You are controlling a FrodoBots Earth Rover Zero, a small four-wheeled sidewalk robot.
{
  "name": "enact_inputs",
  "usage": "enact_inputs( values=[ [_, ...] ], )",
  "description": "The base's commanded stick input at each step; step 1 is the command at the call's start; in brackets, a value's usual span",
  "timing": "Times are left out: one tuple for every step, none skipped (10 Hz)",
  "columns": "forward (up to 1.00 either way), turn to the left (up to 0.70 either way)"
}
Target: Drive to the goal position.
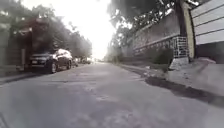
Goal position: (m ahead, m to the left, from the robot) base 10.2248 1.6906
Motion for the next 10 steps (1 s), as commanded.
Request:
enact_inputs(
  values=[
    [1.00, 0.00],
    [1.00, 0.00],
    [1.00, 0.00],
    [1.00, 0.00],
    [1.00, 0.00],
    [1.00, -0.23],
    [1.00, -0.29],
    [1.00, -0.11],
    [1.00, 0.00],
    [0.99, 0.00]
  ],
)
